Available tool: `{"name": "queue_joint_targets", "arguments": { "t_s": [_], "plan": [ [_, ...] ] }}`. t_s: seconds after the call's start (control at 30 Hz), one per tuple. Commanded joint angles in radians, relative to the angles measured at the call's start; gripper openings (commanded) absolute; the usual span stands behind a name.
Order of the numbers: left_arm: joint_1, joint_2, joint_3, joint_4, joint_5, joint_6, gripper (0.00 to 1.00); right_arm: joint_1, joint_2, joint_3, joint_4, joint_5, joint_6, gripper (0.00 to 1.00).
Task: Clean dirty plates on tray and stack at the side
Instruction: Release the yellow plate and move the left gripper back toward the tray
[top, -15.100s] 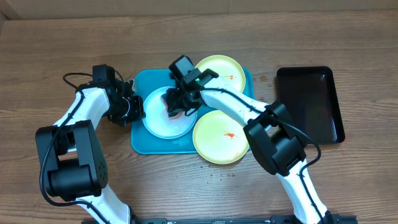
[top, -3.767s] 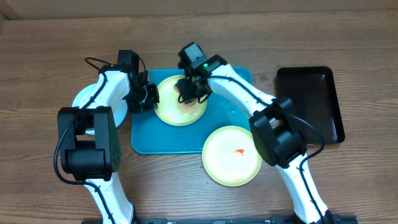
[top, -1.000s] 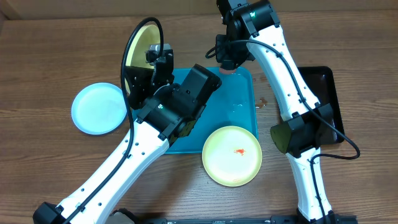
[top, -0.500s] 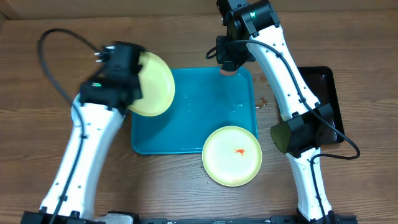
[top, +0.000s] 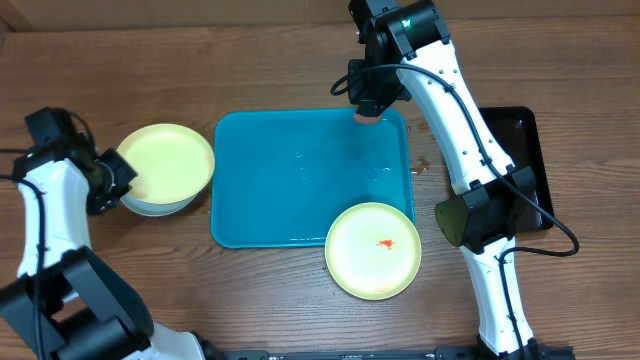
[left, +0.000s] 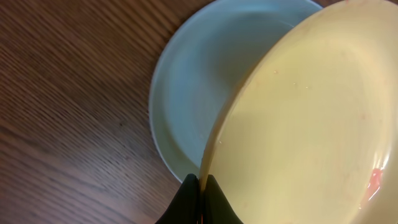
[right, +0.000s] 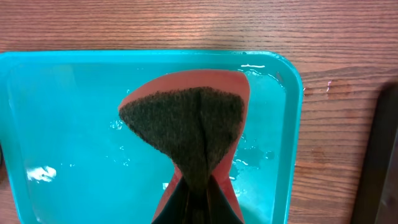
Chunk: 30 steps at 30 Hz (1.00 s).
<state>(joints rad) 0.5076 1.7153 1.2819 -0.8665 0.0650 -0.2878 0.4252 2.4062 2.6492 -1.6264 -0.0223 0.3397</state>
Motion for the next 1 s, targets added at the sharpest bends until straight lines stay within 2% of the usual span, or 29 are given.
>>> {"name": "queue_joint_targets", "arguments": {
  "t_s": [0.0, 0.23, 0.5, 0.6, 0.63, 0.67, 0.8, 0.97],
  "plan": [
    [0.035, 0.06, -0.005, 0.035, 0.088, 0.015, 0.04, -0.002, -0.022, 0.029, 0.0, -0.005, -0.003, 0.04],
    [0.038, 0.142, -0.005, 0.102, 0.073, 0.013, 0.04, -0.002, -0.022, 0.028, -0.019, -0.005, -0.003, 0.04],
    [0.037, 0.145, -0.005, 0.08, -0.084, 0.004, 0.04, -0.002, -0.022, 0.028, -0.022, -0.005, -0.003, 0.04],
    [0.037, 0.145, -0.005, 0.073, -0.098, 0.003, 0.06, -0.002, -0.022, 0.028, -0.023, -0.005, -0.003, 0.04],
    [0.037, 0.145, -0.005, 0.071, -0.098, 0.003, 0.19, -0.002, -0.022, 0.028, -0.023, -0.005, -0.003, 0.04],
    [0.037, 0.145, -0.005, 0.069, -0.095, 0.003, 0.38, -0.002, -0.022, 0.028, -0.022, -0.005, -0.003, 0.04],
    [0.035, 0.145, 0.005, 0.064, -0.006, 0.043, 0.79, -0.002, -0.022, 0.028, -0.022, -0.005, -0.003, 0.04],
    [0.025, 0.145, 0.13, -0.056, 0.277, 0.134, 0.79, -0.002, -0.022, 0.028, -0.021, -0.005, -0.003, 0.04]
  ]
}}
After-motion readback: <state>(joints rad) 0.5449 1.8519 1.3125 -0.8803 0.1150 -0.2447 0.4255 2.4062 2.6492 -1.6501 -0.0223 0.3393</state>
